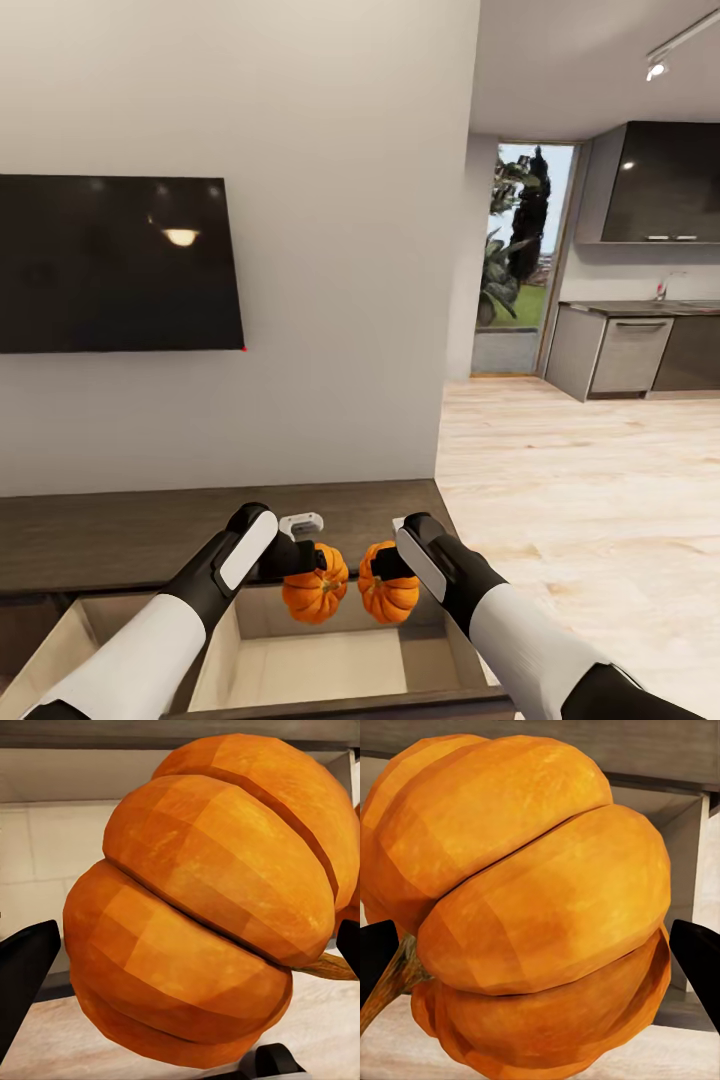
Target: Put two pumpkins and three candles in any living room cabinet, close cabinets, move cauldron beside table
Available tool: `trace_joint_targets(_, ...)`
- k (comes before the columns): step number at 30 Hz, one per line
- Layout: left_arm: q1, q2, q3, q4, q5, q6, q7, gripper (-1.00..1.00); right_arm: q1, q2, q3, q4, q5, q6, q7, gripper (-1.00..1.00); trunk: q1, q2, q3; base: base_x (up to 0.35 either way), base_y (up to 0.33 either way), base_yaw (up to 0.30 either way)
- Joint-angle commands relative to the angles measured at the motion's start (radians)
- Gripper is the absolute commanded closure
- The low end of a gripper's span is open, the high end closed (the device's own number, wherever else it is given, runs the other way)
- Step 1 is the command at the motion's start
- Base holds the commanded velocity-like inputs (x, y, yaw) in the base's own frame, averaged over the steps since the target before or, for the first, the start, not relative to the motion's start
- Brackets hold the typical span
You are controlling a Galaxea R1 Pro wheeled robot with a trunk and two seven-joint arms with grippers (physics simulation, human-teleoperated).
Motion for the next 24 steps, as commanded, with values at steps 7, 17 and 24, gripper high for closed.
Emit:
trace_joint_targets(7,-0.001,0.002,-0.002,0.000,0.009,0.004,0.011,1.00,-0.001,-0.001,0.005,0.000,-0.010,0.002,-0.010,1.00,0.000,-0.001,-0.001,0.060,0.034,0.000)
trace_joint_targets(17,0.000,0.004,0.002,0.000,0.006,0.005,0.013,1.00,-0.001,-0.002,0.005,0.001,-0.009,0.002,-0.010,1.00,0.000,-0.001,-0.001,0.018,0.012,0.000)
trace_joint_targets(24,0.000,0.005,0.004,0.001,0.006,0.004,0.013,1.00,-0.001,-0.002,0.006,0.001,-0.009,0.002,-0.010,1.00,0.023,-0.043,-0.020,0.000,0.000,0.000)
